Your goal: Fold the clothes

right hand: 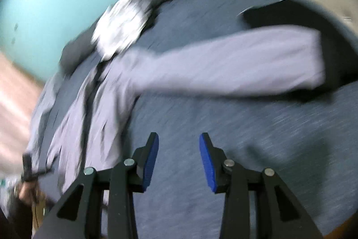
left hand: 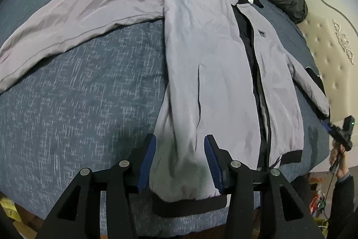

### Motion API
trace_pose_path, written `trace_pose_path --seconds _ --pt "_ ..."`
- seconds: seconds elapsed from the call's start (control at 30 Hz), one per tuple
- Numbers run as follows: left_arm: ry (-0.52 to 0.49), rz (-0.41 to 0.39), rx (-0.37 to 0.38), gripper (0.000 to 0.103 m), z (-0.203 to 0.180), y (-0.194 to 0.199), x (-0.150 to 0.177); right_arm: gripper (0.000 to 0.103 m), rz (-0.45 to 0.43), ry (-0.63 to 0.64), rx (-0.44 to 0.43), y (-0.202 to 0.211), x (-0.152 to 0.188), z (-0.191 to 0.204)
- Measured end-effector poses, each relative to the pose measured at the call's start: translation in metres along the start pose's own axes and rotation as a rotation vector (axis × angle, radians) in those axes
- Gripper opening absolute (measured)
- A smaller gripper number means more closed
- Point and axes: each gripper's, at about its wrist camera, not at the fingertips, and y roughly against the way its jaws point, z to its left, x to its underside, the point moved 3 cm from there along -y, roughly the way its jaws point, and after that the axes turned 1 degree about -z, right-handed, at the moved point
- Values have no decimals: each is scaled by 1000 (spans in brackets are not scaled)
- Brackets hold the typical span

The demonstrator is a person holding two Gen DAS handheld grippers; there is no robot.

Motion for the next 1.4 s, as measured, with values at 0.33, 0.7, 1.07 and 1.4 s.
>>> trace_pose_path --seconds 0.33,0.7,1.07,1.4 --pt "6 14 22 58 13 6 27 44 303 124 -103 -88 73 98" --pt "10 55 52 59 21 -16 45 20 366 131 -69 -111 103 114" --pt "-55 83 60 16 5 -29 54 10 371 148 -91 -77 94 121" --pt "-129 110 119 11 -28 -6 72 10 444 144 -65 -52 97 104"
